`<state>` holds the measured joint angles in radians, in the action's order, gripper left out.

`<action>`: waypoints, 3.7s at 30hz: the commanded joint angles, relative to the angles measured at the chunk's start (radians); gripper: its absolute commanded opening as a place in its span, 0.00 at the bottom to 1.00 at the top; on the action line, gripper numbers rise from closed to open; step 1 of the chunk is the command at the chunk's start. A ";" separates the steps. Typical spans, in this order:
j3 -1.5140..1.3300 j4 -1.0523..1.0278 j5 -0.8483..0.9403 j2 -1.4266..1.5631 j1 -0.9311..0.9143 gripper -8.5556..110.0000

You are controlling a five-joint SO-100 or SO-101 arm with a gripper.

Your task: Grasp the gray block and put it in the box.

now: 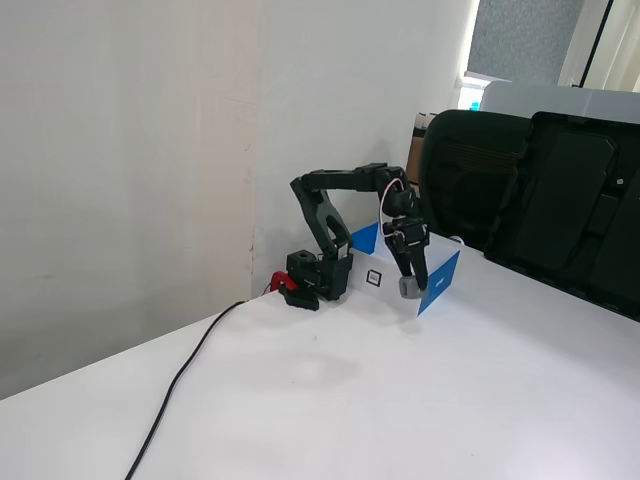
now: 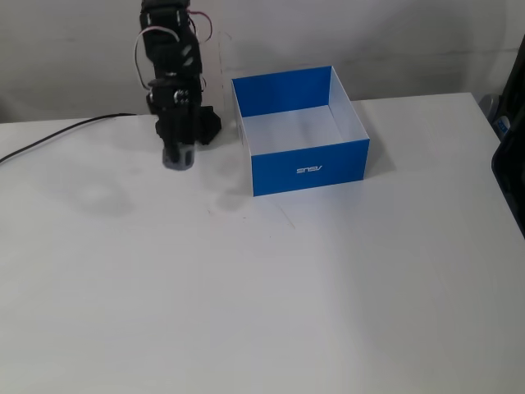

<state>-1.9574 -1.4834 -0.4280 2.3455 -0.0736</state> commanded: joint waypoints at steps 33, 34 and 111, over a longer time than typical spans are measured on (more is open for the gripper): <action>0.353 -0.006 -0.002 0.150 -0.555 0.07; 0.357 -0.005 -0.002 0.147 -0.572 0.07; 0.282 -0.288 0.048 -0.005 -0.653 0.07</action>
<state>-1.6659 -1.7810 -0.3758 2.2872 -0.8237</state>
